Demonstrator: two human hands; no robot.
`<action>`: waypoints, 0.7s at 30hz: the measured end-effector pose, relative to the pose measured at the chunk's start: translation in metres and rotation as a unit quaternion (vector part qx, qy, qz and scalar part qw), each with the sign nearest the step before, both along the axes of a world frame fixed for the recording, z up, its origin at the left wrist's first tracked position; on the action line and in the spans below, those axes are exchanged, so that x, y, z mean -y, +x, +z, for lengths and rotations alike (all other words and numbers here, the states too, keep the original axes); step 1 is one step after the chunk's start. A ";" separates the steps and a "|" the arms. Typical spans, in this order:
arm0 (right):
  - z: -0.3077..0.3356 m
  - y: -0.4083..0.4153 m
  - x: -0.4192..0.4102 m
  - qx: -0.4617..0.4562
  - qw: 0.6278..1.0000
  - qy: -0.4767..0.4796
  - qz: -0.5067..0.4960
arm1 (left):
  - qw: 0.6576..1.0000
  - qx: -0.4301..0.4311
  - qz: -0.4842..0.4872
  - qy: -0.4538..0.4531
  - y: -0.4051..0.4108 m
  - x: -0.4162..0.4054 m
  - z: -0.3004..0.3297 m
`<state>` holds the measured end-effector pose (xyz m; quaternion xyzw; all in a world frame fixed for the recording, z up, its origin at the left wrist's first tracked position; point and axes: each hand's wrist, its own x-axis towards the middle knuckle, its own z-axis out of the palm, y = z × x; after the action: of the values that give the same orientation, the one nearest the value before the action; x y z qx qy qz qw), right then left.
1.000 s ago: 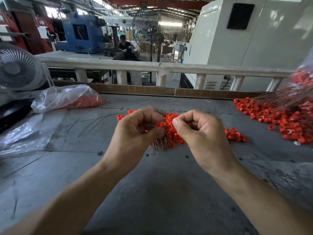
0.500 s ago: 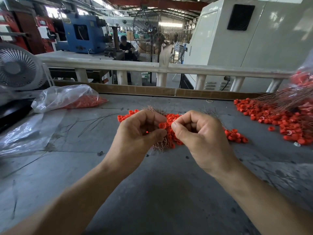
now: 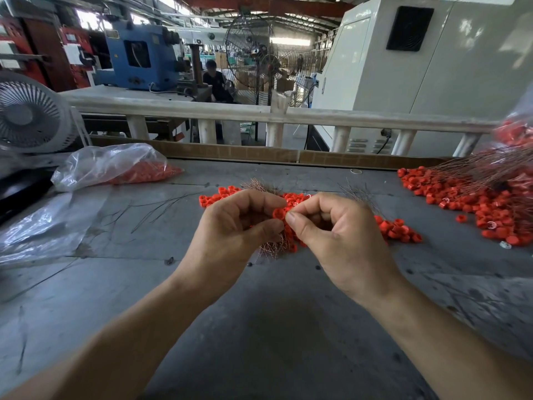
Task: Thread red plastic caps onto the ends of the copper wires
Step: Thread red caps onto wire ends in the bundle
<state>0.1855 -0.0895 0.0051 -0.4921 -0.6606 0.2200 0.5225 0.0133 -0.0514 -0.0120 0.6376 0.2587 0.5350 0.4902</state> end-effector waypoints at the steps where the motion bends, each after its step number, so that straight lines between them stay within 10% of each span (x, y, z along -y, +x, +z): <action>1: 0.000 0.001 0.000 0.004 1.000 0.000 -0.002 | 1.000 0.002 -0.001 -0.001 0.001 0.000 0.000; 21: -0.002 0.002 -0.002 0.026 1.000 -0.001 -0.012 | 0.997 0.026 -0.010 -0.074 -0.002 0.003 0.003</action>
<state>0.1874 -0.0879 0.0030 -0.5061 -0.6678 0.2018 0.5071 0.0114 -0.0540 -0.0094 0.5883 0.2783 0.5257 0.5478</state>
